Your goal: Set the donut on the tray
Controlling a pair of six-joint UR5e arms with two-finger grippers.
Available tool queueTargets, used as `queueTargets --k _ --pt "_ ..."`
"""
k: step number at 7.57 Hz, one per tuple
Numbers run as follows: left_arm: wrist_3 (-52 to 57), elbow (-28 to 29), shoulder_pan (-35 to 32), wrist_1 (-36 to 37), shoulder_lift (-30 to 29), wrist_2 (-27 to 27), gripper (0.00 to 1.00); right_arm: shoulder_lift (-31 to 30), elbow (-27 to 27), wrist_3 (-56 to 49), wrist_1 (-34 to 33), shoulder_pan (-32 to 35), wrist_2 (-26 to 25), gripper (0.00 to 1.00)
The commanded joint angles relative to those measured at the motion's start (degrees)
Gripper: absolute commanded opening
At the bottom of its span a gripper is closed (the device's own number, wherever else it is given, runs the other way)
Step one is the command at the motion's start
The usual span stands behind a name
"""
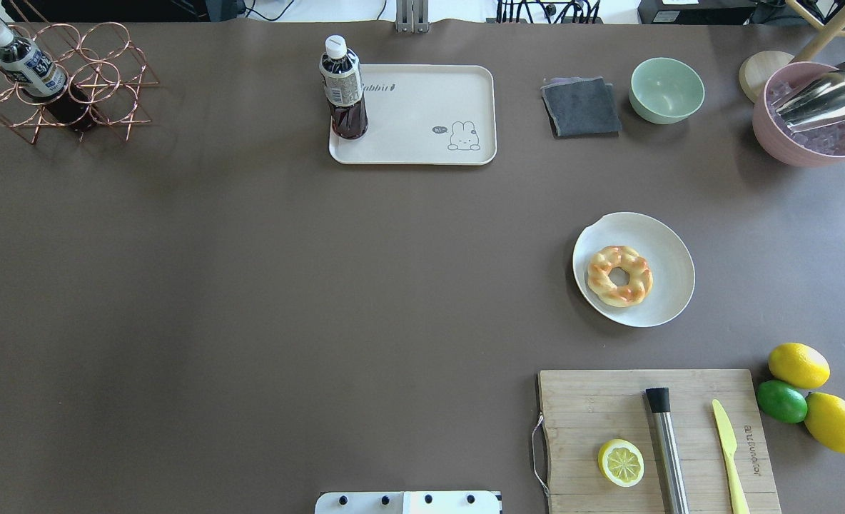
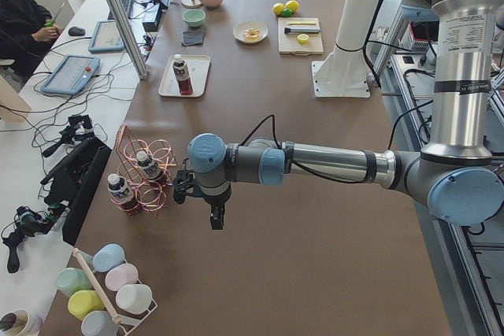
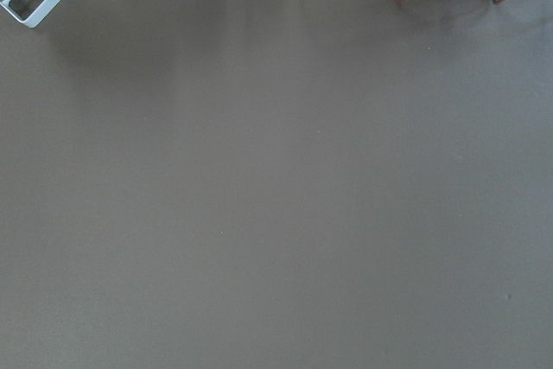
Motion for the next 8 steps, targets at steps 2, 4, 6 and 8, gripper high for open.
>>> queueTargets --k 2,4,6,8 --pt "0.1 0.0 -0.1 -0.1 0.3 0.2 0.98 0.3 0.1 0.0 0.1 -0.1 0.0 1.00" --pt "0.1 0.0 0.0 -0.2 0.2 0.2 0.98 0.2 0.1 0.0 0.1 0.0 0.0 1.00" --pt "0.1 0.0 0.0 -0.2 0.2 0.3 0.98 0.2 0.1 -0.1 0.2 0.0 0.0 1.00" --pt "0.1 0.0 -0.1 -0.2 0.2 0.3 0.98 0.2 -0.2 -0.1 0.6 0.0 0.3 1.00"
